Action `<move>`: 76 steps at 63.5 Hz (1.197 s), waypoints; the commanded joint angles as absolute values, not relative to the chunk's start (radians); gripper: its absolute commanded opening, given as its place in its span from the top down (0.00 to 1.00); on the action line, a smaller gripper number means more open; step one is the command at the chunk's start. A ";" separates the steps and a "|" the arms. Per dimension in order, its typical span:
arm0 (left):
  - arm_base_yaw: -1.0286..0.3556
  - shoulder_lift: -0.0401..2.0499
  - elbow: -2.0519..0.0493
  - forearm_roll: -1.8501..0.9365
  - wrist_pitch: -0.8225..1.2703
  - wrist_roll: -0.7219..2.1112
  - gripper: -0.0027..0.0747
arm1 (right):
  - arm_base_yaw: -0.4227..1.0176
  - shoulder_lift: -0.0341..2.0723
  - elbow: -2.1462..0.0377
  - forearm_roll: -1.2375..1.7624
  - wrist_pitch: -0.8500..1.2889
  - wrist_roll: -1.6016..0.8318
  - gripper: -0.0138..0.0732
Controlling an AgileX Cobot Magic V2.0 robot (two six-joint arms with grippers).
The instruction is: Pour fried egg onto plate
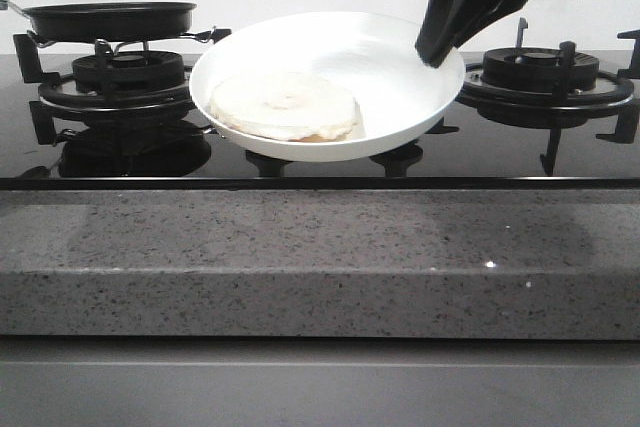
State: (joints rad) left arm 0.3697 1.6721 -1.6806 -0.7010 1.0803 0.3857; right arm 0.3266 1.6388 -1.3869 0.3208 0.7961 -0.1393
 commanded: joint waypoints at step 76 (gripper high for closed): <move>-0.191 0.679 -0.929 -0.234 0.866 0.167 0.28 | 0.262 1.675 -1.698 0.361 0.877 -0.084 0.92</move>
State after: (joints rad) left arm -0.1844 0.6810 -0.9045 -0.2215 0.9423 0.1790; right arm 0.2950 1.6758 -1.5902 0.3287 0.8849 -0.1155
